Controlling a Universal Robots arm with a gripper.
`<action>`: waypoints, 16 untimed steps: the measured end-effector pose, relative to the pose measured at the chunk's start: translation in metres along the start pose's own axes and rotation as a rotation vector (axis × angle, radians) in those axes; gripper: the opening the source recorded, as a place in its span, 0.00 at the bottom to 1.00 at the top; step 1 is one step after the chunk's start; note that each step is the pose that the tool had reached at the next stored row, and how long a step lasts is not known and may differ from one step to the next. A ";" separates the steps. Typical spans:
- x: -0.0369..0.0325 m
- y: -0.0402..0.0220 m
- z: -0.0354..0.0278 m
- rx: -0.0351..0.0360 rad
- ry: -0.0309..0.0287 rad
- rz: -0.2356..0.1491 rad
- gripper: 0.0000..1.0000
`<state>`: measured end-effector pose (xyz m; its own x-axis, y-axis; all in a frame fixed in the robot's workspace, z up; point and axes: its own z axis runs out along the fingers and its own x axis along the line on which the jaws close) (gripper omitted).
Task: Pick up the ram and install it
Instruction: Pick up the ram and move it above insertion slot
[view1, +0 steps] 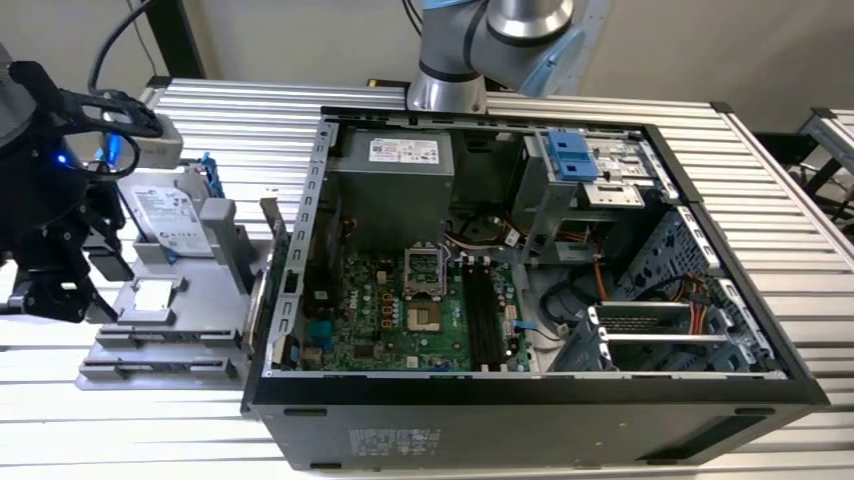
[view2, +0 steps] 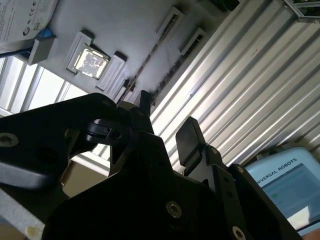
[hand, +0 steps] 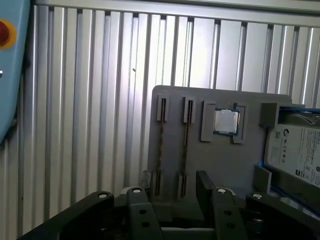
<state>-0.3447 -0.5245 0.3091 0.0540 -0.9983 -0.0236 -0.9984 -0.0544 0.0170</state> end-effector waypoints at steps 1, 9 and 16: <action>0.0000 0.0003 0.0013 0.0007 0.0000 0.000 1.00; 0.0002 0.0013 0.0104 0.0024 0.0001 0.000 1.00; 0.0004 0.0011 0.0189 0.0024 0.0001 0.000 1.00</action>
<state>-0.3461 -0.5245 0.2902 0.0541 -0.9983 -0.0235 -0.9984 -0.0544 0.0147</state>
